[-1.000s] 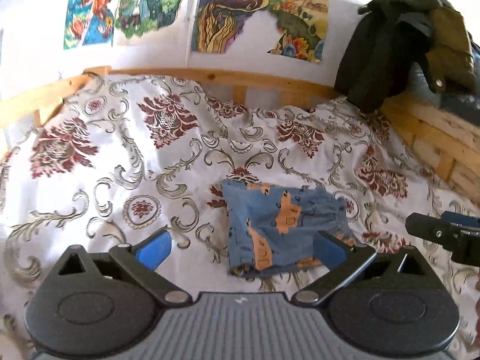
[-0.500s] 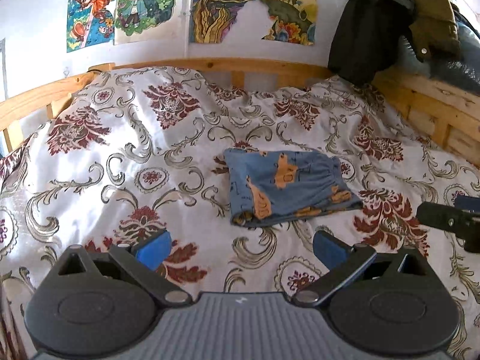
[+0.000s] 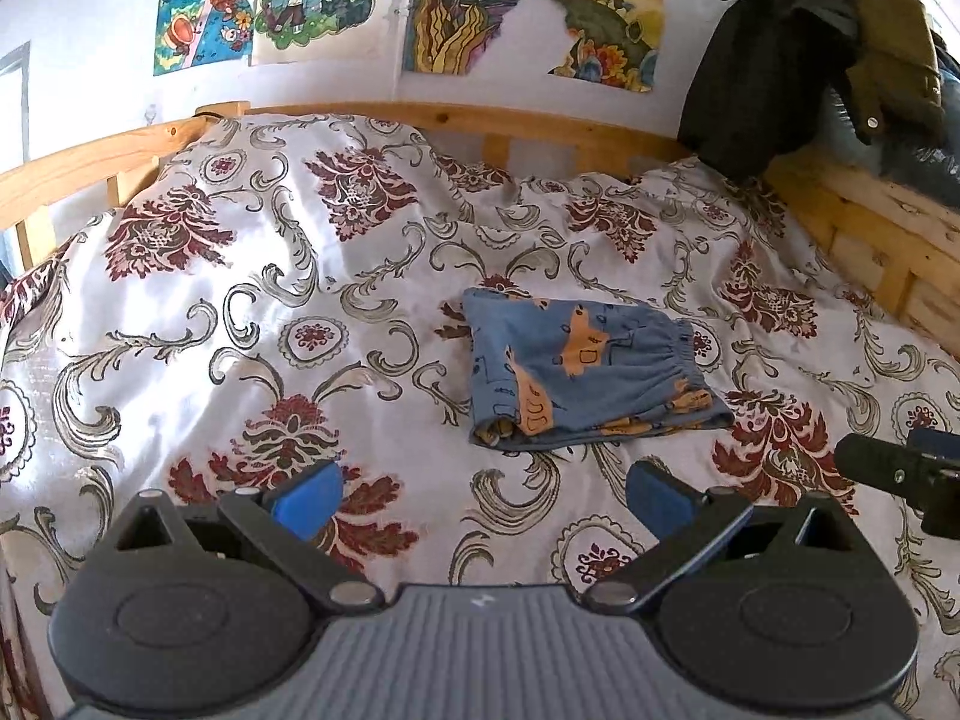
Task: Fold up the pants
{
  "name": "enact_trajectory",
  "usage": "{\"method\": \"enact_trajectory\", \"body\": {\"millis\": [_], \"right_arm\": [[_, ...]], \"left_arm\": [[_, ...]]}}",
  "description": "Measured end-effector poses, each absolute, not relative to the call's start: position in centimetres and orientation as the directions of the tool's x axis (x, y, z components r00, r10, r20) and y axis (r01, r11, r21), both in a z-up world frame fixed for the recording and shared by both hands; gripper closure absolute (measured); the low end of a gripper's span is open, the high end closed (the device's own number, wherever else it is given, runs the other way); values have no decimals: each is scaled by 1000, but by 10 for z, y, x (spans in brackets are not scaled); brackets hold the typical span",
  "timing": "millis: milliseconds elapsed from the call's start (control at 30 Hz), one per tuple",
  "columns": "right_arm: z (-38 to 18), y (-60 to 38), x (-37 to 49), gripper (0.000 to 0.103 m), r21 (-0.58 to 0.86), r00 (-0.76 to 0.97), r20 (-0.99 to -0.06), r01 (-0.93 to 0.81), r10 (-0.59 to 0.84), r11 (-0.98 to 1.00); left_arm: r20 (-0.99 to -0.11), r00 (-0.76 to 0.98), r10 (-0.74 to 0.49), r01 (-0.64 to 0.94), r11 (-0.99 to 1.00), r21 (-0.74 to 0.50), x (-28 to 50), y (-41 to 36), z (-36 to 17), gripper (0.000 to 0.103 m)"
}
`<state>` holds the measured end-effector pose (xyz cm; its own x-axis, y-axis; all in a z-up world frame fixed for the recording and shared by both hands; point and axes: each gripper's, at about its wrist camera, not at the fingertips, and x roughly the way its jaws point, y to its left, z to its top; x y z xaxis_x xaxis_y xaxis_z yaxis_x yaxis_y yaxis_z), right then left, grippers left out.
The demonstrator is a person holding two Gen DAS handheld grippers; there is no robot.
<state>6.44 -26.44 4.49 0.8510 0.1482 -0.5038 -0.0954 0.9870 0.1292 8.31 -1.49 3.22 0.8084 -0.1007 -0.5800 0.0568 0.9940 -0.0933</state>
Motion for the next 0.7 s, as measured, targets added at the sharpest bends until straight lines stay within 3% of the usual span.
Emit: {"method": "enact_trajectory", "body": {"millis": [700], "right_arm": [[44,-264,66,1,132,845,-514,-97,152,986]], "left_arm": [[-579,810,-99,67,995,-77,82,-19,33,0]]}}
